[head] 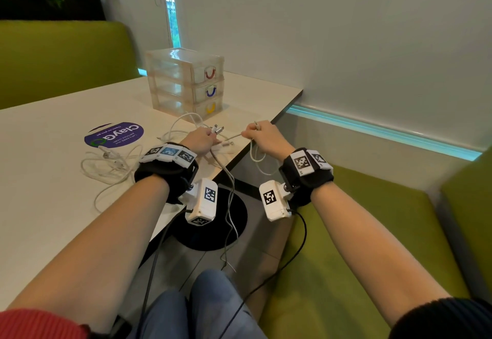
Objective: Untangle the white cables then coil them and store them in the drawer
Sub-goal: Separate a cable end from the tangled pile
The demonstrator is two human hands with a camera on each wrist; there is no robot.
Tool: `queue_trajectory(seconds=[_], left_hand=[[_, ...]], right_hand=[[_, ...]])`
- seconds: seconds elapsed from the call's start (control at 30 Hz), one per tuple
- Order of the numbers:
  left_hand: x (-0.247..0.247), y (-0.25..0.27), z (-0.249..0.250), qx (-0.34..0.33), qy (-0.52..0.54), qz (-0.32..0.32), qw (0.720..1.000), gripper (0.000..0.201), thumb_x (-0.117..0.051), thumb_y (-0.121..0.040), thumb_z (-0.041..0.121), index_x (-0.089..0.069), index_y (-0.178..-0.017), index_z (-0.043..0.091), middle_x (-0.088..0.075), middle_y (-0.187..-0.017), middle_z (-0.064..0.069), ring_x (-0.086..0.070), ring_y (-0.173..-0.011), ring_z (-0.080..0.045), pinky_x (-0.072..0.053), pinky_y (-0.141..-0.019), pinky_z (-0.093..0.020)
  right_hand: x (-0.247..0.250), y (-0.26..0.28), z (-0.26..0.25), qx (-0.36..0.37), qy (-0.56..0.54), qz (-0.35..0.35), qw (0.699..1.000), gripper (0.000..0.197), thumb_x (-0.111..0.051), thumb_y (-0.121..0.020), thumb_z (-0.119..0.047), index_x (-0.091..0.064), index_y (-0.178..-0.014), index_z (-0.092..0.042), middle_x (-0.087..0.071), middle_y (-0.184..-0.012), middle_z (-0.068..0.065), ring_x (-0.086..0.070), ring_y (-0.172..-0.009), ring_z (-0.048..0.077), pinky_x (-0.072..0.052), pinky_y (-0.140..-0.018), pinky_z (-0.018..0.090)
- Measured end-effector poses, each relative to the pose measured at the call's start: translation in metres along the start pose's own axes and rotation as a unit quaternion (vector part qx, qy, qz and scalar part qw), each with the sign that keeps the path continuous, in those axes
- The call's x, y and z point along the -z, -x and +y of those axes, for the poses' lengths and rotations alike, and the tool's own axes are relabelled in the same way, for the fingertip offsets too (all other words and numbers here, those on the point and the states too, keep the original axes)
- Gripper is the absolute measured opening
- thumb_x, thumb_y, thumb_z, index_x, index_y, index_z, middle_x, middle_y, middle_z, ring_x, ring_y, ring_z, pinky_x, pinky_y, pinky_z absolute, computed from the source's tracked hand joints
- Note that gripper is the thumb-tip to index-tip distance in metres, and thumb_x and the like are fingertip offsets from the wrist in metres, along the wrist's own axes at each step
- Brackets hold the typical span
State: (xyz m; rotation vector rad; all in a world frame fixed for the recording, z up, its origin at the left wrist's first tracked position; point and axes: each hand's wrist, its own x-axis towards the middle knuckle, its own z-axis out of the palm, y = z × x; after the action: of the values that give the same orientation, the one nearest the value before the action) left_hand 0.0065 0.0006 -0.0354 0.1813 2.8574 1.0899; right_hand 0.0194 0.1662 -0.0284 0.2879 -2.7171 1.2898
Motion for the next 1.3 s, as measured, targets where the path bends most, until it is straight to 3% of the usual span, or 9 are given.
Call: queue_trajectory(seconds=[0.17, 0.47, 0.57, 0.67, 0.73, 0.8, 0.9, 1.13, 1.3], left_hand=[[-0.002, -0.001, 0.0, -0.007, -0.002, 0.005, 1.0, 0.037, -0.03, -0.102, 0.02, -0.054, -0.116, -0.004, -0.056, -0.121, -0.025, -0.052, -0.114, -0.036, -0.038, -0.096, -0.038], [-0.001, -0.005, -0.001, 0.025, 0.016, 0.013, 0.999, 0.036, -0.034, -0.1, 0.019, -0.053, -0.119, -0.004, -0.054, -0.125, -0.023, -0.051, -0.117, -0.033, -0.037, -0.1, -0.038], [-0.002, -0.005, -0.002, 0.035, 0.012, 0.013, 0.999, 0.036, -0.034, -0.1, 0.019, -0.054, -0.121, -0.003, -0.054, -0.126, -0.022, -0.05, -0.118, -0.034, -0.036, -0.101, -0.039], [-0.002, -0.005, -0.002, 0.042, 0.009, 0.009, 0.999, 0.037, -0.034, -0.1, 0.019, -0.051, -0.122, -0.005, -0.053, -0.127, -0.022, -0.049, -0.12, -0.034, -0.036, -0.101, -0.039], [-0.001, -0.005, -0.003, 0.037, 0.031, -0.003, 0.999, 0.036, -0.037, -0.099, 0.018, -0.052, -0.122, -0.005, -0.053, -0.129, -0.022, -0.049, -0.121, -0.034, -0.035, -0.104, -0.04], [0.0, -0.006, -0.004, 0.034, 0.042, -0.008, 0.998, 0.034, -0.039, -0.099, 0.017, -0.054, -0.121, -0.004, -0.053, -0.129, -0.022, -0.048, -0.122, -0.035, -0.035, -0.106, -0.041], [0.0, -0.005, -0.004, 0.031, 0.043, -0.005, 0.999, 0.035, -0.037, -0.099, 0.018, -0.053, -0.121, -0.004, -0.054, -0.13, -0.021, -0.049, -0.122, -0.034, -0.036, -0.108, -0.042], [-0.003, -0.007, -0.004, 0.026, 0.021, 0.003, 0.999, 0.036, -0.035, -0.1, 0.02, -0.054, -0.118, -0.006, -0.055, -0.127, -0.023, -0.049, -0.121, -0.034, -0.037, -0.103, -0.039], [-0.004, -0.007, -0.003, 0.025, 0.017, 0.004, 1.0, 0.037, -0.036, -0.1, 0.018, -0.053, -0.115, -0.011, -0.053, -0.125, -0.031, -0.049, -0.119, -0.04, -0.037, -0.101, -0.042]], right_hand=[[-0.005, 0.002, -0.001, -0.007, -0.066, 0.111, 0.992, 0.043, -0.051, -0.089, -0.017, -0.03, -0.052, -0.019, -0.032, -0.053, -0.003, -0.03, -0.052, 0.012, -0.028, -0.059, 0.029], [0.042, 0.009, -0.012, -0.01, -0.26, 0.272, 0.926, 0.018, -0.041, -0.094, -0.016, -0.054, -0.083, -0.012, -0.041, -0.064, -0.001, -0.034, -0.053, 0.009, -0.034, -0.049, 0.019], [0.049, 0.01, -0.012, -0.009, -0.357, 0.335, 0.872, 0.024, -0.04, -0.093, -0.009, -0.051, -0.072, -0.013, -0.056, -0.07, 0.0, -0.037, -0.045, 0.006, -0.034, -0.041, 0.014], [0.048, 0.009, -0.006, -0.014, -0.37, 0.403, 0.837, 0.028, -0.047, -0.088, -0.008, -0.041, -0.062, -0.016, -0.044, -0.06, 0.001, -0.037, -0.049, 0.01, -0.035, -0.047, 0.02], [0.035, 0.011, -0.008, 0.001, -0.288, 0.352, 0.891, 0.024, -0.052, -0.086, -0.009, -0.04, -0.066, -0.017, -0.039, -0.062, -0.002, -0.036, -0.052, 0.011, -0.035, -0.052, 0.022], [0.017, 0.015, -0.014, 0.012, -0.129, 0.153, 0.98, 0.006, -0.056, -0.086, -0.014, -0.051, -0.09, -0.015, -0.05, -0.072, -0.004, -0.04, -0.051, 0.008, -0.038, -0.049, 0.018], [-0.01, 0.015, -0.007, 0.005, 0.096, -0.085, 0.992, 0.033, -0.062, -0.085, -0.033, -0.064, -0.107, -0.009, -0.061, -0.095, 0.001, -0.048, -0.06, 0.005, -0.039, -0.058, 0.017], [-0.023, 0.024, 0.003, -0.026, 0.042, -0.168, 0.985, 0.027, -0.061, -0.086, -0.025, -0.067, -0.087, 0.001, -0.064, -0.076, 0.013, -0.052, -0.063, 0.008, -0.038, -0.058, 0.018], [-0.036, 0.03, 0.006, -0.038, -0.029, -0.132, 0.99, 0.033, -0.055, -0.091, -0.021, -0.052, -0.061, -0.008, -0.04, -0.041, -0.006, -0.032, -0.034, 0.005, -0.029, -0.045, 0.018]])
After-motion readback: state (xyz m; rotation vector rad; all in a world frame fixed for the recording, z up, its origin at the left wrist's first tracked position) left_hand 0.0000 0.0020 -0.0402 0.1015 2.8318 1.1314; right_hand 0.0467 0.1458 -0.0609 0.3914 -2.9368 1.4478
